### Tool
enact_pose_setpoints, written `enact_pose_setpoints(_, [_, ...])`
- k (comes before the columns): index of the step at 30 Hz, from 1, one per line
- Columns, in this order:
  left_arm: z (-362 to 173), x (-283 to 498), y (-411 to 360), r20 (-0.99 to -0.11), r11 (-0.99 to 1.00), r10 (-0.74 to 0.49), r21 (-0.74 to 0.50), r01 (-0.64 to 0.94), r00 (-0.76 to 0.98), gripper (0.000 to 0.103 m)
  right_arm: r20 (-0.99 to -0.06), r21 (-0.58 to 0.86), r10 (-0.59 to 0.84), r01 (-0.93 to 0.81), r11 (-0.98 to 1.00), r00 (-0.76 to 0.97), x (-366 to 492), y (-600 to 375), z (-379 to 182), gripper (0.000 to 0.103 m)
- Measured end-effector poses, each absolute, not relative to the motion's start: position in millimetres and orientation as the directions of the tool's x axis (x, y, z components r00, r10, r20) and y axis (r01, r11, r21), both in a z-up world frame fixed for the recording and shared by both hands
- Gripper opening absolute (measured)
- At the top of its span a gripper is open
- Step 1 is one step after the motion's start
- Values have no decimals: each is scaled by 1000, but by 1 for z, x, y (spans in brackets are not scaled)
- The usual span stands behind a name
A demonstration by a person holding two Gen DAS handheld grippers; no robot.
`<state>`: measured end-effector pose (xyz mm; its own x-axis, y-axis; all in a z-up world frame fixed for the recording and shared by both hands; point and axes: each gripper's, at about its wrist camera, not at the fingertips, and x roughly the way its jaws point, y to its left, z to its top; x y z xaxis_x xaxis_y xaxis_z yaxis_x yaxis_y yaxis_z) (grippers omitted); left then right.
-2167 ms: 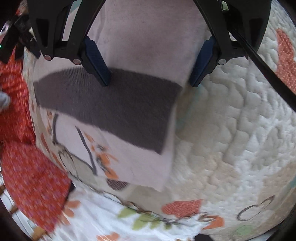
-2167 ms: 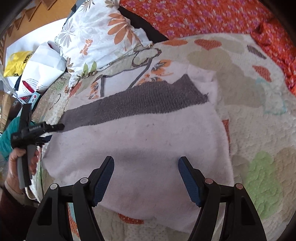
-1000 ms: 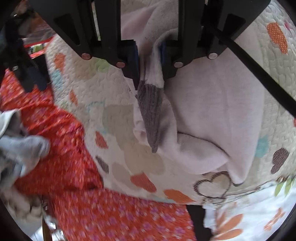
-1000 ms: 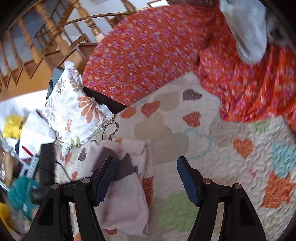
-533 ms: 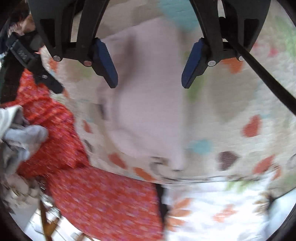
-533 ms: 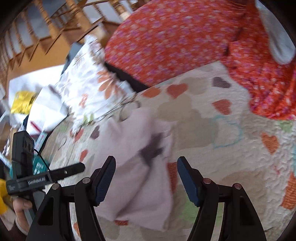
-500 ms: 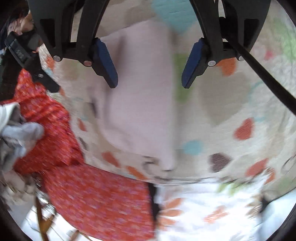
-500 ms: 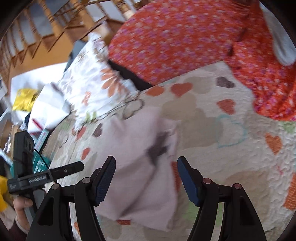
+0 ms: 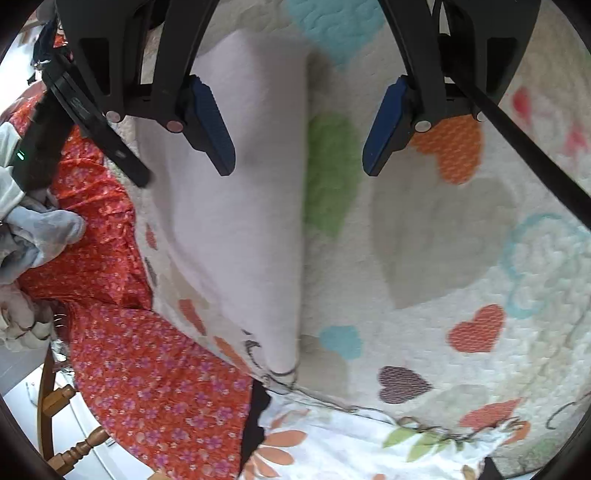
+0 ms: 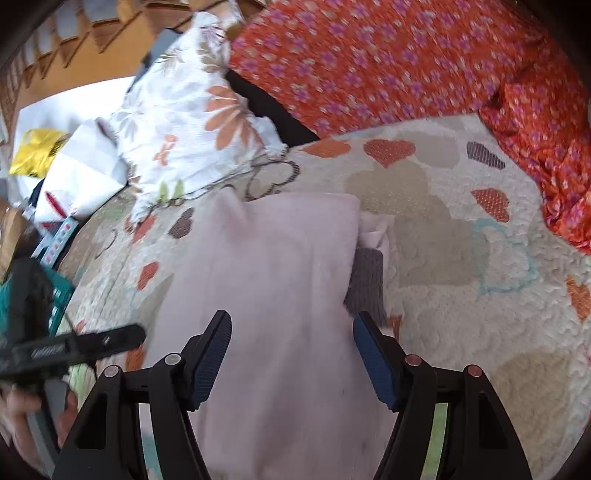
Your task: Fold small clothes
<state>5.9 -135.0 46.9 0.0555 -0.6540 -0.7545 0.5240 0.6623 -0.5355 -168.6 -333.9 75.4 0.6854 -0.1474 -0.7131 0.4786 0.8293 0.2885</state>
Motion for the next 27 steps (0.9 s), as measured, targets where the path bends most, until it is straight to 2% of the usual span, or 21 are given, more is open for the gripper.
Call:
enact_pose_setpoints(1, [45,5,-140,-750,653,-659,-541,530,46,73,-722,295,-145,490,820,676,-165,-338,72,71])
enact_pose_setpoints(3, [38,2,-153,-757,639,-653,-536,552,21,75,-747,319,-129,522,791,652,-156,-347,57,57])
enact_pose_setpoints(5, [31,-3,-164,-760,621,-650,-533,574,-3,74,-761,350,-100,536,768,641,-151,-351,45,28])
enact_pose_setpoints(6, [29,-6,-170,-760,596,-649,-533,601,-31,63,-763,353,-97,537,766,640,-150,-351,43,22])
enact_pose_setpoints(7, [30,-10,-176,-782,591,-622,-494,638,-29,40,-761,363,-87,533,764,643,-149,-352,42,15])
enact_pose_setpoints(8, [35,-11,-177,-793,595,-609,-462,658,-7,34,-753,393,-62,523,756,655,-149,-353,43,14])
enact_pose_setpoints(10, [42,-7,-170,-781,594,-624,-488,639,-16,27,-707,501,21,479,721,707,-151,-354,48,13])
enact_pose_setpoints(13, [44,4,-153,-785,626,-619,-489,607,5,26,-634,587,112,382,714,765,-148,-346,63,13])
enact_pose_setpoints(15, [38,8,-146,-794,644,-607,-485,592,9,26,-642,565,111,370,737,759,-145,-342,67,13])
enact_pose_setpoints(17, [34,7,-143,-788,637,-616,-499,588,-2,27,-715,478,32,455,752,699,-147,-345,58,14])
enact_pose_setpoints(20, [35,0,-146,-797,630,-604,-467,620,14,31,-767,457,1,545,703,642,-159,-359,39,17])
enact_pose_setpoints(24, [37,-4,-142,-798,636,-602,-466,615,18,42,-741,517,7,565,643,671,-176,-372,41,18])
enact_pose_setpoints(27, [40,-5,-132,-789,633,-615,-482,605,14,45,-728,468,-86,585,662,680,-185,-370,57,21])
